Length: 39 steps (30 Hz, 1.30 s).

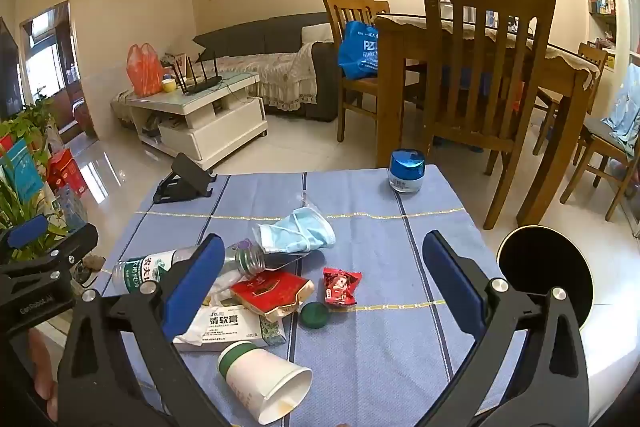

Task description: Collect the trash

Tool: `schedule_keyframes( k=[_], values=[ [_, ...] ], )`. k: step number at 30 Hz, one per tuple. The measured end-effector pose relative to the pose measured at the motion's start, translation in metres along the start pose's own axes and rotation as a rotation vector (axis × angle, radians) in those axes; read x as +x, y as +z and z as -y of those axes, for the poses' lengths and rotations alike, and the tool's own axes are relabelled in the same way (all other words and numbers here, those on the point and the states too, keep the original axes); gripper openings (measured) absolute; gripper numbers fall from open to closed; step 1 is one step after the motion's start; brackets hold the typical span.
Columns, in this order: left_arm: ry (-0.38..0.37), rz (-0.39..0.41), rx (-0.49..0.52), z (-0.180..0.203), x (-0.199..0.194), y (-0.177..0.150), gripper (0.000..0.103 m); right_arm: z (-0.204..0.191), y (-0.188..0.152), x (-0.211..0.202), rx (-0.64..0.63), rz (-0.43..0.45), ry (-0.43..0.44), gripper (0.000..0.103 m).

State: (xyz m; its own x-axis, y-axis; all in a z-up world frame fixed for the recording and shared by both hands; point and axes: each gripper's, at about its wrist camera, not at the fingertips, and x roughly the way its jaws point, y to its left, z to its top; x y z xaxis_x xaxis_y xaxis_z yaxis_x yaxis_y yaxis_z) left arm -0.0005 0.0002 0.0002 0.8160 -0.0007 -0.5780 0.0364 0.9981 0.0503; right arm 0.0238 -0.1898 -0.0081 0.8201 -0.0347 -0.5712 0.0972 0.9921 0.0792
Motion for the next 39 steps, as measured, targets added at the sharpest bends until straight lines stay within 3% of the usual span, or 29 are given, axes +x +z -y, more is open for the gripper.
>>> schedule_keyframes(
  k=[39],
  values=[
    [0.0, -0.008, 0.001, 0.0001, -0.001, -0.0031, 0.097, -0.0018, -0.0024, 0.0025, 0.005, -0.009, -0.005, 0.098]
  ],
)
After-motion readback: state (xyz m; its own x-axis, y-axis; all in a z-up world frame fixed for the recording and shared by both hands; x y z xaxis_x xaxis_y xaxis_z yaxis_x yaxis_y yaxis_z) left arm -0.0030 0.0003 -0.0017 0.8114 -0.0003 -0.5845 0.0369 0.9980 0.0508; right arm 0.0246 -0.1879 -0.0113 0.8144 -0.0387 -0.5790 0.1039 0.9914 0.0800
